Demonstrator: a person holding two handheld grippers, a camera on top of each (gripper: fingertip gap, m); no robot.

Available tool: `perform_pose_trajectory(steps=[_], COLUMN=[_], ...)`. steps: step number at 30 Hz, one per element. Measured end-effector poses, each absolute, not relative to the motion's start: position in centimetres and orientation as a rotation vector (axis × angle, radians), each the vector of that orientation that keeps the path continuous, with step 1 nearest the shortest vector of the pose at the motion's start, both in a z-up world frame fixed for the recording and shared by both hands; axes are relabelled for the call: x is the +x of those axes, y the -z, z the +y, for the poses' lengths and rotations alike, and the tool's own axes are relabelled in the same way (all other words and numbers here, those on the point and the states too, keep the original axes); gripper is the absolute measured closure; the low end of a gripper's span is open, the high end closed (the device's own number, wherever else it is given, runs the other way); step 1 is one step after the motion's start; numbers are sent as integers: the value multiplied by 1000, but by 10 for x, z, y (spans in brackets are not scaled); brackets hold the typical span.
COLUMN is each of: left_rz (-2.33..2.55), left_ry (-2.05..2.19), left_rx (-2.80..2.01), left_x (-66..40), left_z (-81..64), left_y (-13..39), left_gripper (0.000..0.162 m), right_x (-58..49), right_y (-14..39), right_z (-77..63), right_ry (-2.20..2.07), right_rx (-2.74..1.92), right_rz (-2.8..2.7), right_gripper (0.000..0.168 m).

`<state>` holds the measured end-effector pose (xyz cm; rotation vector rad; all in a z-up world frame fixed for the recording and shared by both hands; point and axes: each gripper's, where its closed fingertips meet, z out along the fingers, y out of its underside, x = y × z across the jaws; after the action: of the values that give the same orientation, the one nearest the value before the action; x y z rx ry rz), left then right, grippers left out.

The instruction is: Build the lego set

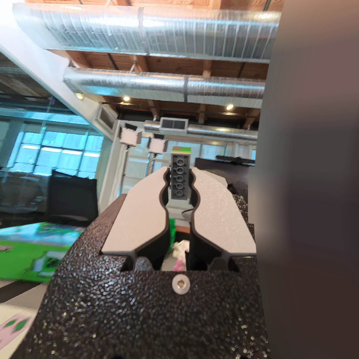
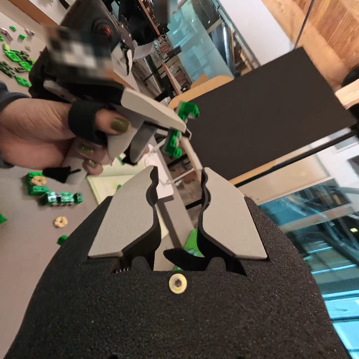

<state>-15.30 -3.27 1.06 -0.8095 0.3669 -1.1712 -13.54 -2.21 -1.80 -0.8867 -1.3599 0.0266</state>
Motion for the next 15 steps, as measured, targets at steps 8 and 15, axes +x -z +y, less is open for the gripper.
perform_pose_trajectory(steps=[8, 15], left_rz=[350, 290], left_ry=[870, 1081], left_rx=[-1021, -988], left_x=[-186, -178], left_z=[-24, -39], left_y=[37, 52], left_gripper=[144, 145], right_x=[-99, -123], right_y=[102, 117], right_z=[-2, -27], right_ry=[-504, -802], right_rx=[-1320, -1319], right_rz=[-1275, -1119], right_gripper=[135, 129])
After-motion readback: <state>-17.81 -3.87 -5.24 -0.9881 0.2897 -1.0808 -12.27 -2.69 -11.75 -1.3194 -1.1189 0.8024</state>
